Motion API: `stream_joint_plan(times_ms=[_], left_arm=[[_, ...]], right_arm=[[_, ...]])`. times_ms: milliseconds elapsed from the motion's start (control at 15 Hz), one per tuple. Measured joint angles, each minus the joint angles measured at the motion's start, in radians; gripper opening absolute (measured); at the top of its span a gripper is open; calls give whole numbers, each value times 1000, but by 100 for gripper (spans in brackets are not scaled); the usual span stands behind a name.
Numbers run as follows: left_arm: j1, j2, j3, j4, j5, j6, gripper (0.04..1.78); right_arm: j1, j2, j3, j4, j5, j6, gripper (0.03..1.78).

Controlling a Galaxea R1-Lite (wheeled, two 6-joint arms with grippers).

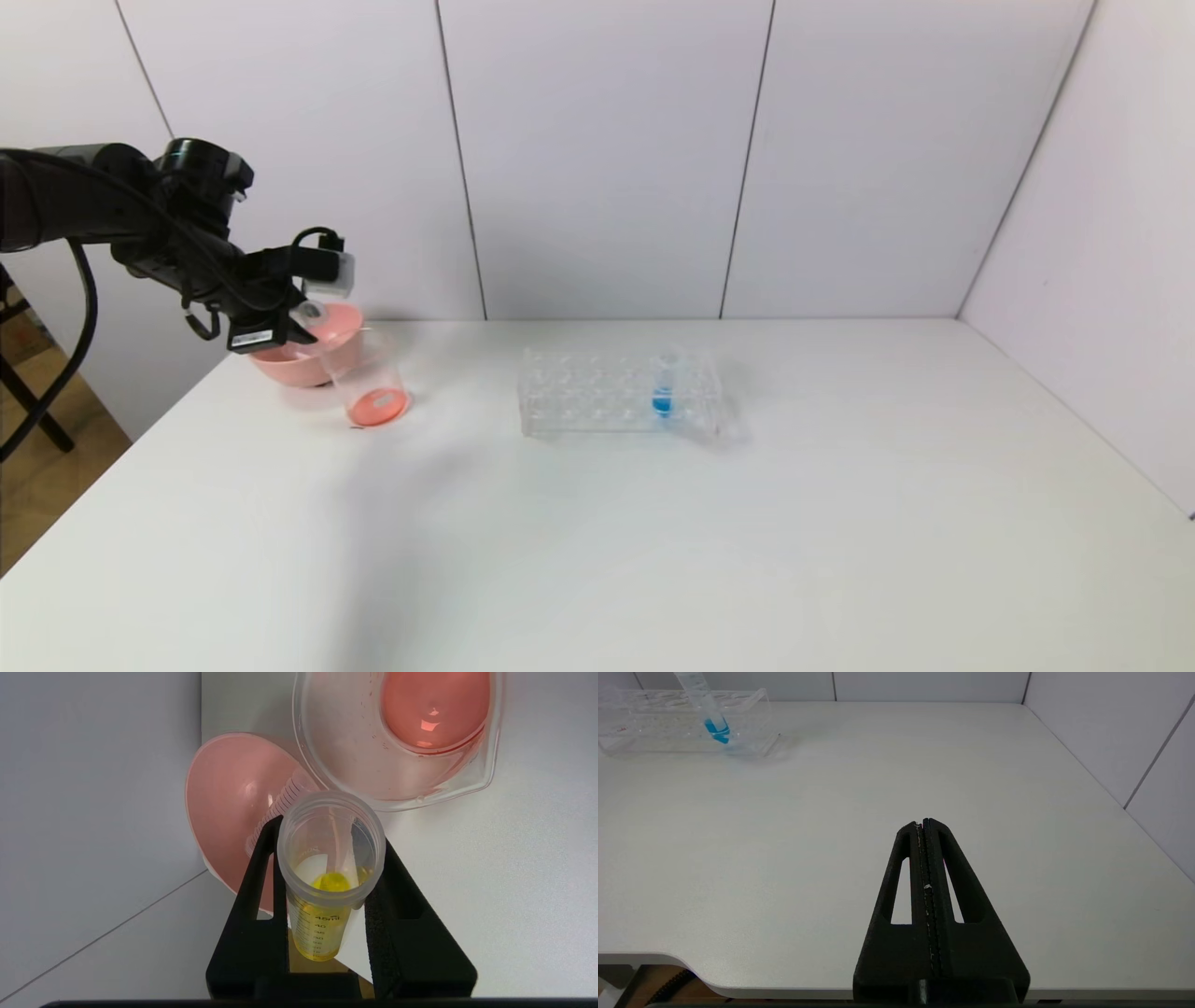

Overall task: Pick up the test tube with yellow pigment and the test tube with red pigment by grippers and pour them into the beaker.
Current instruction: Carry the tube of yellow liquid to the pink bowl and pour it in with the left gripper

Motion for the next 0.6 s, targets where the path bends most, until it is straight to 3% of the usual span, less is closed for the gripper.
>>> stream_joint_plan(times_ms=[600], left_arm=[[-21,-1,-1,21,97,1,47]], right_arm=[[0,0,0,0,0,0,11]])
